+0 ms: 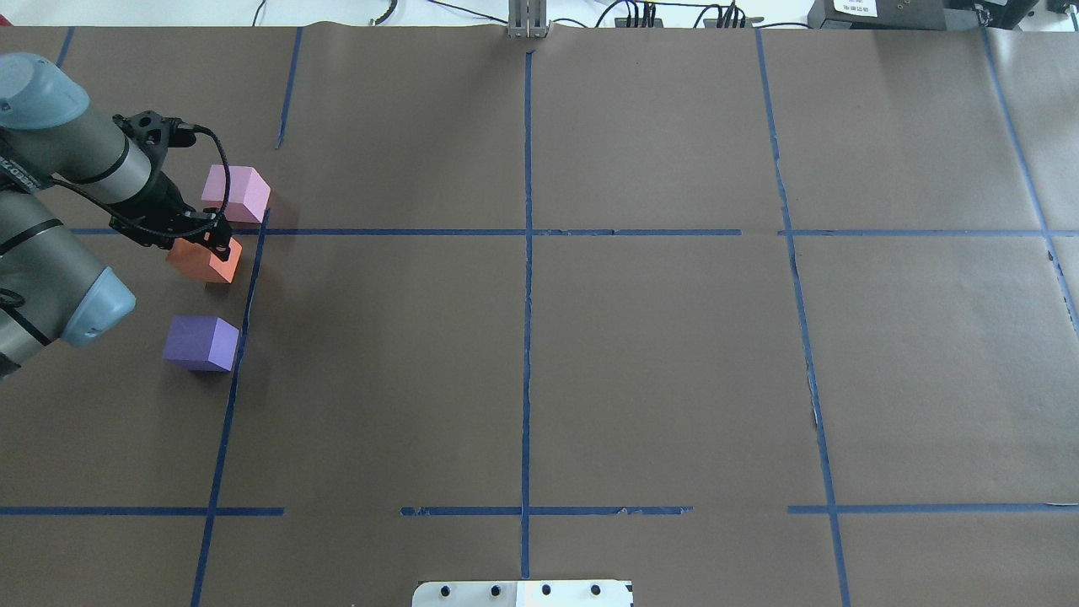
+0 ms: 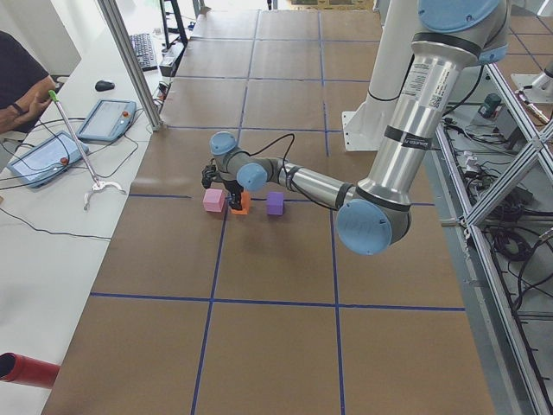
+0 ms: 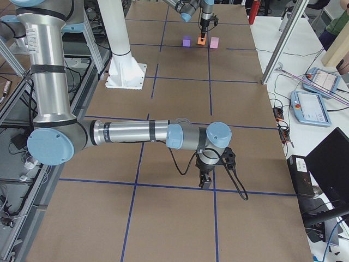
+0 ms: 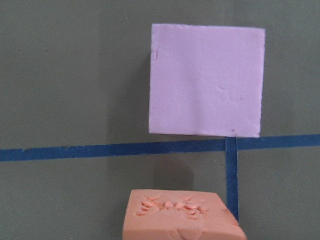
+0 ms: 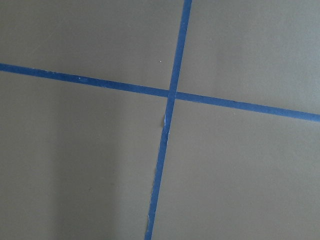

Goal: Arrange blocks in a line
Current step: 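Lower the orange cube between the pink and purple cubes, aligning it, then open the left gripper and raise it away from the cubes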

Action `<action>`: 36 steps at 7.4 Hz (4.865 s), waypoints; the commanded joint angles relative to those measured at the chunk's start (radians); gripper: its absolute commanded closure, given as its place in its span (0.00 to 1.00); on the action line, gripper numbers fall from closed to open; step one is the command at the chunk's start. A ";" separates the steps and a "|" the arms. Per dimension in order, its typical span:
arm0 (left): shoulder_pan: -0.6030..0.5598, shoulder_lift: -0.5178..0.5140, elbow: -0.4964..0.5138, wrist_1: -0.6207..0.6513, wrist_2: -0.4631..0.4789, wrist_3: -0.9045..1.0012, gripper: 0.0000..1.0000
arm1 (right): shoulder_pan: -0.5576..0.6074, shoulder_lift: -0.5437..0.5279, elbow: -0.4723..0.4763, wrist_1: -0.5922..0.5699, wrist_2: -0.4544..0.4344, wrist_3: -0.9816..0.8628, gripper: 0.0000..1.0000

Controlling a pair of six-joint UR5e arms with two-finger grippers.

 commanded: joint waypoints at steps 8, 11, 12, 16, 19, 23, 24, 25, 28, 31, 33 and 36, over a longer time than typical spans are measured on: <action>0.006 0.000 0.022 -0.038 -0.027 -0.006 0.83 | 0.000 0.000 0.000 0.000 0.000 0.000 0.00; 0.012 -0.002 0.033 -0.058 -0.027 -0.018 0.79 | 0.000 0.000 0.000 0.000 0.000 0.000 0.00; 0.018 -0.002 0.036 -0.061 -0.027 -0.026 0.58 | 0.000 0.000 0.000 0.000 0.000 0.000 0.00; 0.023 -0.003 0.036 -0.061 -0.027 -0.027 0.00 | 0.000 0.000 0.000 0.000 0.000 0.000 0.00; 0.021 -0.003 0.019 -0.059 -0.026 -0.058 0.00 | 0.000 0.000 0.000 0.000 0.000 0.000 0.00; 0.015 0.012 -0.036 -0.039 0.045 -0.050 0.00 | 0.000 0.000 0.000 0.000 0.000 0.000 0.00; 0.014 0.013 -0.048 -0.026 0.049 -0.049 0.00 | 0.000 0.000 0.000 0.000 0.000 0.000 0.00; 0.009 0.015 -0.076 -0.003 0.049 -0.049 0.00 | 0.000 0.000 0.000 0.000 0.000 0.000 0.00; -0.067 0.102 -0.258 0.091 0.049 -0.046 0.00 | 0.000 0.000 0.000 0.000 0.000 0.000 0.00; -0.288 0.251 -0.308 0.091 0.030 0.257 0.00 | 0.000 0.000 0.000 0.000 0.000 0.000 0.00; -0.455 0.326 -0.265 0.093 0.003 0.527 0.00 | 0.000 0.000 0.000 0.000 0.000 0.000 0.00; -0.616 0.368 -0.184 0.090 0.002 0.774 0.00 | 0.000 0.000 0.000 0.000 0.000 0.000 0.00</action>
